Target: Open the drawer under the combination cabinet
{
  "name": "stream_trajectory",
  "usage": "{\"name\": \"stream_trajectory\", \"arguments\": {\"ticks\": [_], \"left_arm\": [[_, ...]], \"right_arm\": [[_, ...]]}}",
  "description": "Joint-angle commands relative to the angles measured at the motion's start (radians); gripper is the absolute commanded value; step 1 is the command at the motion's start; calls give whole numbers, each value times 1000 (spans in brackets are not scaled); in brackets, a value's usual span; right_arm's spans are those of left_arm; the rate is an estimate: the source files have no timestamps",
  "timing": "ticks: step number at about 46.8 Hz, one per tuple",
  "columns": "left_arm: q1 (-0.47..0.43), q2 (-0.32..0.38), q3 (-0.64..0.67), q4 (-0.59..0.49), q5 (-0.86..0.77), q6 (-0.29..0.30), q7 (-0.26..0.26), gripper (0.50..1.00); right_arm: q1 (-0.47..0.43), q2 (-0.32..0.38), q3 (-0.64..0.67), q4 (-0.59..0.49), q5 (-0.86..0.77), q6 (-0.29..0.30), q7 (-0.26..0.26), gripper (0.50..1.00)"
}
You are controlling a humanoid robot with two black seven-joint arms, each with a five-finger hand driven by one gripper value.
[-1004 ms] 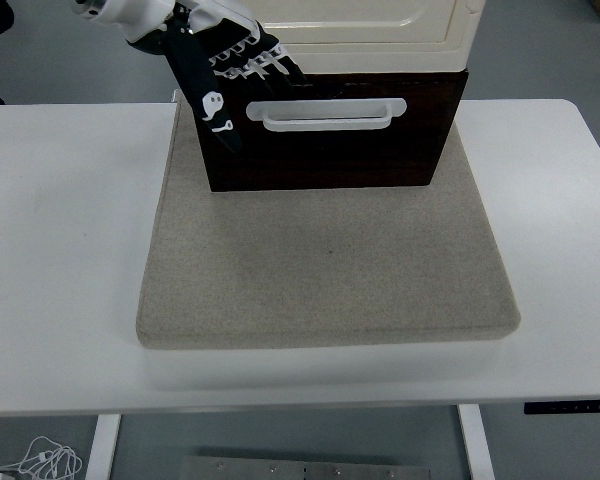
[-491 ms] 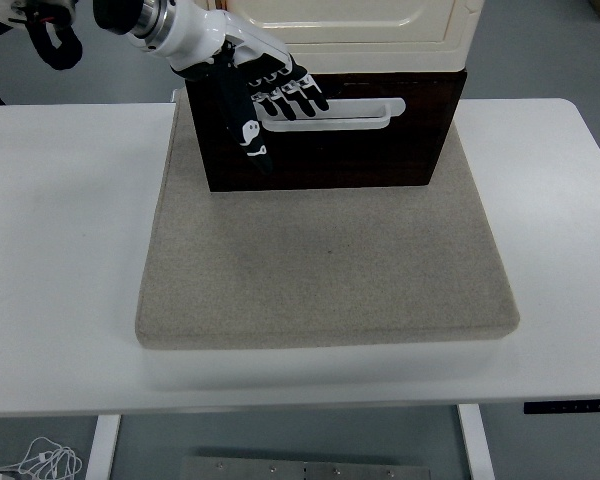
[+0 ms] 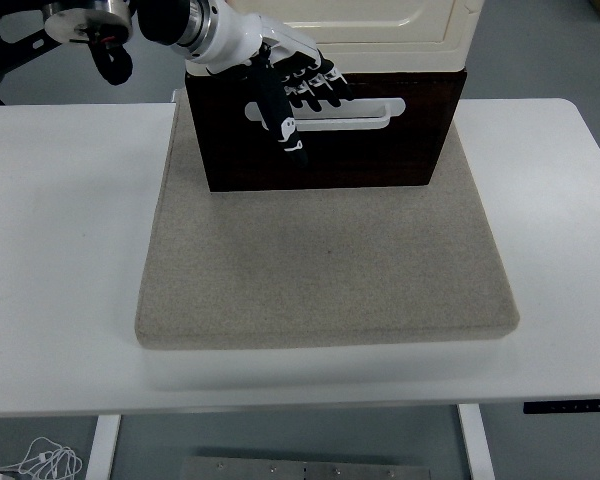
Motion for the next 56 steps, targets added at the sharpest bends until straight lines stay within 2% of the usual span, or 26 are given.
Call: {"name": "stream_trajectory", "arguments": {"ticks": [1,7,36,45,56], "left_arm": [[0,-12,1,8,0,4,1,1000],[0,-19,1,20,6,28,15,1000],[20,-26,1,58,44,30,26,1000],[26,-68,1,69,47,30,35,1000],[35,-71,1,83,58,30,36,1000]], "right_arm": [[1,0,0,0,0,0,0,926],[-1,0,0,0,0,0,0,926],[1,0,0,0,0,0,0,926],[1,0,0,0,0,0,0,926],[1,0,0,0,0,0,0,926]]}}
